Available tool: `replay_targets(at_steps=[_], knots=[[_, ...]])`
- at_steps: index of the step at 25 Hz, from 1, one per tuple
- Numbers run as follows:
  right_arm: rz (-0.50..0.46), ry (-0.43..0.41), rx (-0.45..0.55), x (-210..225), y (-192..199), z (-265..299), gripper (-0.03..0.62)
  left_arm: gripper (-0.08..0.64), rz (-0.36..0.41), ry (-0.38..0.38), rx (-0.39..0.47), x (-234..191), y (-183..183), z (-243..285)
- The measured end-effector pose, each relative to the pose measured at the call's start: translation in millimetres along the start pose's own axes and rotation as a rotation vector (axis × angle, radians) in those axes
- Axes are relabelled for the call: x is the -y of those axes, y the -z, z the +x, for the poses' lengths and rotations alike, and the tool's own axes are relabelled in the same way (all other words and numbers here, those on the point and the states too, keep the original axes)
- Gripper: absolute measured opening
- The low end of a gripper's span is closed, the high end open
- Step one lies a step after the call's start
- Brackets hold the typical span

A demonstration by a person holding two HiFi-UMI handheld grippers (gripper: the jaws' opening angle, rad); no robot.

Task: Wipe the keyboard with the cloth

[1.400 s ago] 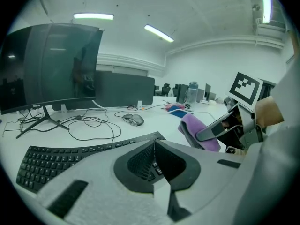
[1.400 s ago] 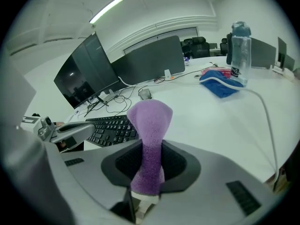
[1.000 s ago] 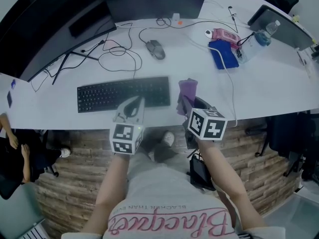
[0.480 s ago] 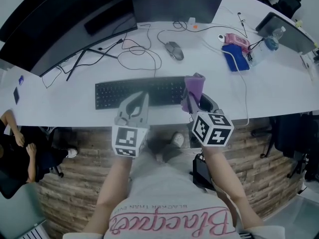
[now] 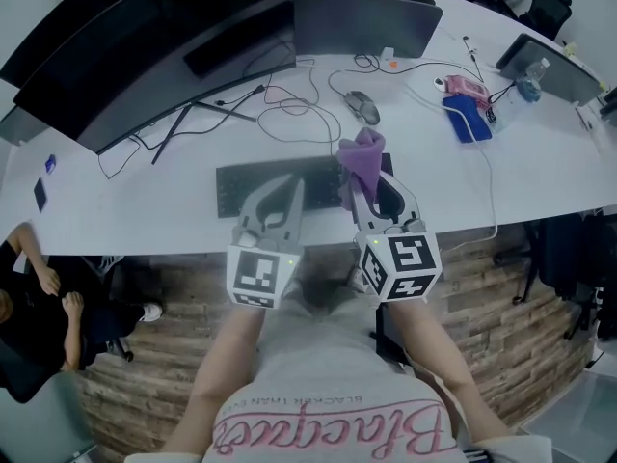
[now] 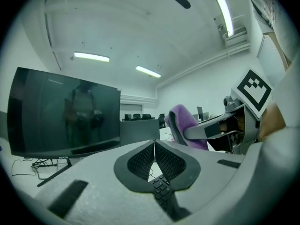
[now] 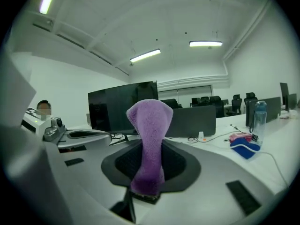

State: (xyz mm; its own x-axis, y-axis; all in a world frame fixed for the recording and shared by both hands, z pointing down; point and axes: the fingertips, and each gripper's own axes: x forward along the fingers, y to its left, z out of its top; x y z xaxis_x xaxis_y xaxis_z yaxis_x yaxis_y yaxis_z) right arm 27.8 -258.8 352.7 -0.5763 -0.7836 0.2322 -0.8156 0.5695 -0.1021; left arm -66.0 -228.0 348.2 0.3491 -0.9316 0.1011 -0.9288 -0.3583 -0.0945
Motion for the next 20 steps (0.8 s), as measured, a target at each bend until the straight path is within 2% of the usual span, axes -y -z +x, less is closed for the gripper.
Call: replay_targets(at_steps=[7,11,16,20], knots=[[-0.047,-0.03,0.132,-60.7,-30.1,2.5,0.091,0.008,0.009,0.033,0.08,-21.9,-24.4,-23.7],[-0.115,-0.043,0.2,-85.2,-43.1,-0.9,0.091,0.008,0.001,0.033,0.111,-31.1,-34.2,-31.9],[-0.196,-0.043,0.291,-94.1,-59.1,-10.4,0.091,0.008,-0.003,0.013,0.154,-35.0,-48.1,-33.4],[-0.217,-0.066,0.311,-92.5,-63.2,-14.6,0.091,0.008,-0.034,-0.011,0.172,-30.3,-55.8,-33.1]])
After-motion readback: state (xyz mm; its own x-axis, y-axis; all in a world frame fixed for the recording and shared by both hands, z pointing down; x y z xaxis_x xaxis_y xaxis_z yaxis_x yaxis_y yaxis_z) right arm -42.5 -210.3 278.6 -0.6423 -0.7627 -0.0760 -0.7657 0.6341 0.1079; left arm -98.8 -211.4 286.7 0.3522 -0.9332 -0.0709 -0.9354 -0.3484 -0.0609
